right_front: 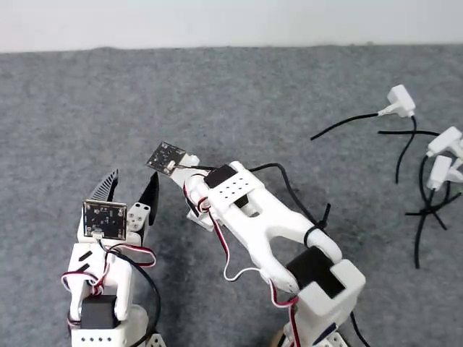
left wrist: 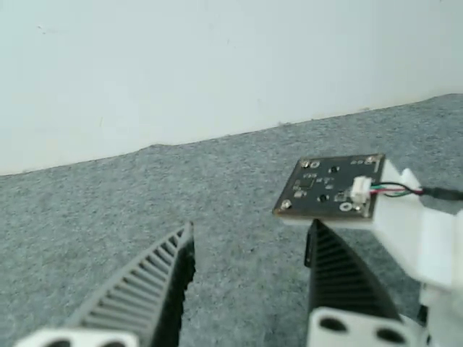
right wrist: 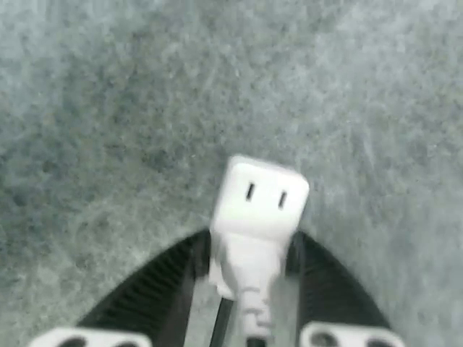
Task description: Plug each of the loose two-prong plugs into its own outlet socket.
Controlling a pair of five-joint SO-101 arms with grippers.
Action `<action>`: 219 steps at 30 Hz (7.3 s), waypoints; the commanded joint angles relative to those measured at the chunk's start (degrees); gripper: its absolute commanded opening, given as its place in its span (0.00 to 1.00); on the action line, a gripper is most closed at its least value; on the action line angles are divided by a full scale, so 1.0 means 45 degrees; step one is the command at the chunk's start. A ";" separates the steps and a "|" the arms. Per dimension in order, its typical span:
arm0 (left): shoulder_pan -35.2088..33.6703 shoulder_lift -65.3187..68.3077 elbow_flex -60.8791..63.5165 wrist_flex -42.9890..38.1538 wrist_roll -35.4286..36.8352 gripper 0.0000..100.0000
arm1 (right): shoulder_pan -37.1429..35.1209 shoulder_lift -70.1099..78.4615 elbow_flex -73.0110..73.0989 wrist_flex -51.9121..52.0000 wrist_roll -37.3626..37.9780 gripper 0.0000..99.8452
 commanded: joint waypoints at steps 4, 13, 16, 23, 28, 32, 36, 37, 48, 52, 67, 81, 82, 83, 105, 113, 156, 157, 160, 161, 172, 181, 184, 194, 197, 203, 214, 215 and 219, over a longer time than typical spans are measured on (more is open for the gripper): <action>0.0078 -0.0215 -0.0010 -0.0352 -0.0137 0.24 | -0.0068 0.0322 0.0039 -0.0166 -0.0039 0.15; 0.0098 -0.0215 -0.0010 -0.0352 -0.0137 0.24 | -0.0049 0.0440 0.0059 -0.0225 -0.0039 0.15; 0.0098 -0.0215 -0.0010 -0.0352 -0.0137 0.24 | -0.0049 0.0674 0.0039 -0.0225 -0.0039 0.15; 0.0078 -0.0215 -0.0010 -0.0352 -0.0137 0.24 | -0.0049 0.2842 -0.2462 0.1553 -0.0098 0.13; 0.0059 -0.0215 -0.0029 -0.0352 -0.0137 0.24 | -0.0010 0.4230 -0.4357 0.3096 -0.0156 0.02; 0.0059 -0.0215 -0.0029 -0.0352 -0.0137 0.24 | 0.0068 0.4132 -0.4474 0.3155 -0.0567 0.01; 0.0059 -0.0215 -0.0010 -0.0352 -0.0137 0.24 | 0.0889 0.3096 -0.4513 0.3272 -0.0567 0.01; 0.0059 -0.0215 0.0010 -0.0352 -0.0137 0.24 | 0.1182 0.2628 -0.4454 0.3331 -0.0508 0.01; 0.0059 -0.0215 0.0010 -0.0352 -0.0137 0.24 | 0.4757 -0.2842 -0.4454 0.6046 0.0645 0.01; 0.0059 -0.0215 0.0010 -0.0352 -0.0137 0.24 | 0.6046 -0.4601 -0.4454 0.6632 0.1211 0.01; 0.0098 -0.0215 0.0361 -0.0723 -0.0469 0.24 | 1.3021 -0.2647 -0.3223 -0.0342 0.2344 0.01; 0.0098 -0.0215 0.0381 -0.0742 -0.0469 0.24 | 1.4720 0.4679 -0.7111 -0.4405 0.2520 0.03; 0.0098 -0.0215 0.0381 -0.0742 -0.0469 0.24 | 1.4681 0.4796 -0.7443 -0.3839 0.2520 0.06; 0.0098 -0.0215 0.0381 -0.0742 -0.0469 0.24 | 1.4642 0.4816 -0.7756 -0.3233 0.2520 0.10; 0.0195 -0.0215 -0.2354 0.0801 -0.0449 0.24 | 1.0950 0.1514 -1.3128 0.8645 -0.0098 0.42; 0.0098 -0.0215 -0.4679 0.4493 -0.0469 0.25 | 0.7941 -0.1924 -1.1175 1.0696 -0.2364 0.38; 0.0195 -0.0195 0.0850 0.7658 -0.0430 0.24 | 0.9133 -2.5895 1.7602 0.2432 0.0059 0.38; 0.0195 -0.0195 0.0850 0.7775 -0.0449 0.24 | 0.9133 -2.5895 1.7602 0.2921 0.0059 0.38; 0.0137 -0.0195 0.0850 0.7756 -0.0449 0.24 | 0.9231 -2.5993 1.7602 0.4073 0.0078 0.38; 0.0098 -0.0195 0.0850 0.7756 -0.0449 0.24 | 0.9231 -2.5973 1.7602 0.4210 0.0078 0.38; 0.0098 -0.0195 0.0850 0.7756 -0.0449 0.24 | 1.0774 -2.5954 1.7602 0.4444 0.0078 0.38; 0.0098 -0.0195 0.0850 0.7756 -0.0449 0.24 | 1.1028 -2.5954 1.7602 0.4444 0.0059 0.38; 0.0098 -0.0195 0.0850 0.7756 -0.0449 0.24 | 1.1028 -2.5954 1.7602 0.4444 0.0059 0.38; 0.0098 -0.0195 0.0850 0.7756 -0.0449 0.24 | 1.1028 -2.5954 1.7602 0.4444 0.0059 0.38; 0.0098 -0.0195 0.0850 0.7756 -0.0449 0.24 | 1.1028 -2.5954 1.7602 0.4444 0.0059 0.38; 0.0098 -0.0195 0.0850 0.7756 -0.0449 0.24 | 1.1028 -2.5954 1.7602 0.4444 0.0059 0.38; 0.0098 -0.0195 0.0850 0.7756 -0.0449 0.24 | 1.1028 -2.5954 1.7602 0.4444 0.0059 0.38; 0.0098 -0.0195 0.0850 0.7756 -0.0449 0.24 | 1.1028 -2.5954 1.7602 0.4444 0.0059 0.38; 0.0098 -0.0195 0.0850 0.7756 -0.0449 0.24 | 1.1028 -2.5954 1.7602 0.4444 0.0059 0.38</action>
